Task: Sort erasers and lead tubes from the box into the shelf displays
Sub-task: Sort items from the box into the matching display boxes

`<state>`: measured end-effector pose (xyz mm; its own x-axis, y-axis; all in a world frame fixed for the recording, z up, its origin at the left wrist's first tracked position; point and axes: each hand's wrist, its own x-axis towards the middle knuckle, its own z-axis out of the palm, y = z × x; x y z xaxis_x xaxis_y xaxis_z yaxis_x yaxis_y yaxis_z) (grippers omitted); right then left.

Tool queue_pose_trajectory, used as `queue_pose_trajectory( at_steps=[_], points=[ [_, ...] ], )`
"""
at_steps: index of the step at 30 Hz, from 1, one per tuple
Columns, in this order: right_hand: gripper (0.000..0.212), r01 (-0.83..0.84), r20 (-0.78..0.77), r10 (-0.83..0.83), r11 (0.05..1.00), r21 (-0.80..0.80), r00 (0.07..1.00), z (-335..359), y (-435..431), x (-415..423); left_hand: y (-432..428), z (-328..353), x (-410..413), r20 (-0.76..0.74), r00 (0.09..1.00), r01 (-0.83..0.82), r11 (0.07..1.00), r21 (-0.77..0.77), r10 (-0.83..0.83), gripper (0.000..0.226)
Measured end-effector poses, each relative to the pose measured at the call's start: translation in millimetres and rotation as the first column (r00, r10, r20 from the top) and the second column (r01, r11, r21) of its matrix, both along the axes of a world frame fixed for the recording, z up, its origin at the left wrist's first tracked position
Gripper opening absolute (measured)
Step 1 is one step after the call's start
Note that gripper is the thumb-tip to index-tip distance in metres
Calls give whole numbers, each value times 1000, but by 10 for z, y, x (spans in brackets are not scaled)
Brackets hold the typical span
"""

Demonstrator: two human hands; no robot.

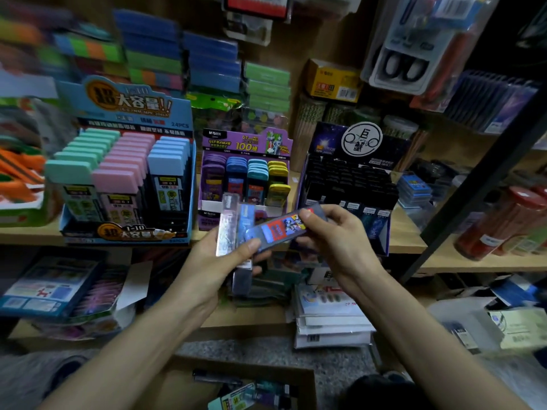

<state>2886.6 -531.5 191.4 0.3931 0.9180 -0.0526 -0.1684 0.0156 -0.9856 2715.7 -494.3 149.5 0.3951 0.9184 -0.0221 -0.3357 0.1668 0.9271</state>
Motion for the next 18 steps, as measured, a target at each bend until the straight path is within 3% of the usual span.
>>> queue_pose_trajectory(
  at_steps=[2,5,10,16,18],
  points=[
    [13,-19,-35,18,999,-31,999,-33,-9,-72,40,17,-79,23,994,-110,994,16,110,29],
    [20,-151,54,155,986,-77,986,-86,-35,-189,119,35,-212,34,972,-235,971,30,234,22],
    [33,-481,226,523,849,-216,822,-124,-86,-487,178,21,-388,-37,930,-360,928,94,365,8],
    [21,-436,262,456,890,-133,851,-168,-25,-829,143,19,-457,-47,939,-332,935,126,339,21],
    [14,-470,291,492,871,-144,821,-154,-11,-853,156,34,-514,-47,941,-328,936,128,336,23]
  ],
)
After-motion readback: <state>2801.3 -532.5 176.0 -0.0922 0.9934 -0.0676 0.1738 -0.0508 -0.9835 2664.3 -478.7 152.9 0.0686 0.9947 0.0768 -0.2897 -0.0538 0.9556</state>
